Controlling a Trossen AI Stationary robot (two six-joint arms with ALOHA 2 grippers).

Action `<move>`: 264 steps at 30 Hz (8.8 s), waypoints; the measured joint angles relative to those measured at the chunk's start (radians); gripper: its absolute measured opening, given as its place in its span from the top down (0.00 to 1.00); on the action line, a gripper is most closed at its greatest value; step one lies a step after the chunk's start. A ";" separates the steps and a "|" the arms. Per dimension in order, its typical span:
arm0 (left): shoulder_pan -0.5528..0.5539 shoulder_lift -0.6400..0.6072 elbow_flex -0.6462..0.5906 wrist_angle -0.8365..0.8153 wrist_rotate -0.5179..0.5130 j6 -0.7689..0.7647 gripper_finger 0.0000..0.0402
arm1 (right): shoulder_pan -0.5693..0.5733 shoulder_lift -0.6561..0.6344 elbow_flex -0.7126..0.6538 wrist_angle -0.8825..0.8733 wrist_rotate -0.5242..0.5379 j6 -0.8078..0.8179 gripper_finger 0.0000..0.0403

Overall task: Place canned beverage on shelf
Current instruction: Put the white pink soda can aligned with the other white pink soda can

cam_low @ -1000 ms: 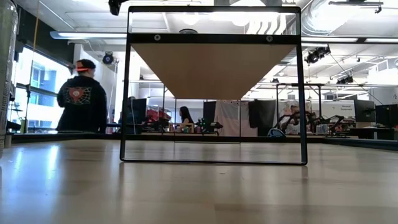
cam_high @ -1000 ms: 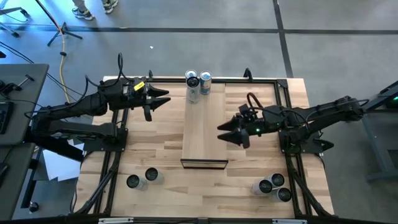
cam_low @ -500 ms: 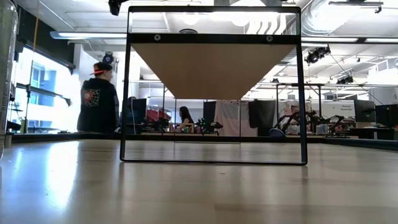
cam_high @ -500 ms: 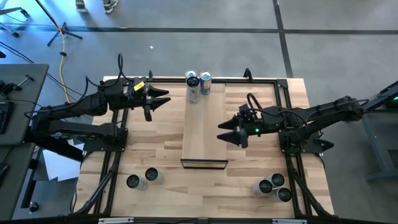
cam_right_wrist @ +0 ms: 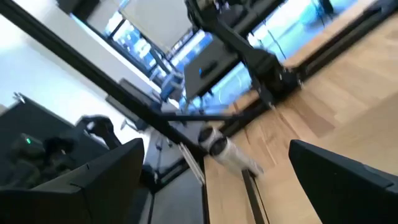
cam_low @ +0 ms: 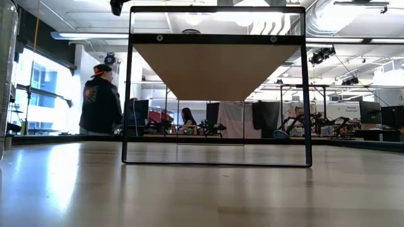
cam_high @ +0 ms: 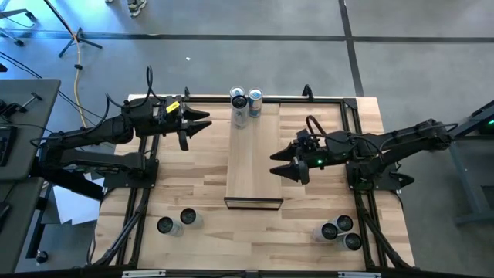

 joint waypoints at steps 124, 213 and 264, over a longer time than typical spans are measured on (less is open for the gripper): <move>0.000 0.000 0.000 -0.026 0.000 0.000 0.67 | 0.681 0.475 0.309 -1.143 -0.066 0.410 0.40; 0.000 0.000 0.000 -0.150 0.041 0.046 0.67 | -0.385 0.661 1.308 -1.547 0.056 -0.290 0.40; 0.000 0.008 0.000 -0.093 -0.077 0.019 0.67 | -0.528 0.824 1.309 -1.497 -0.106 -0.480 0.29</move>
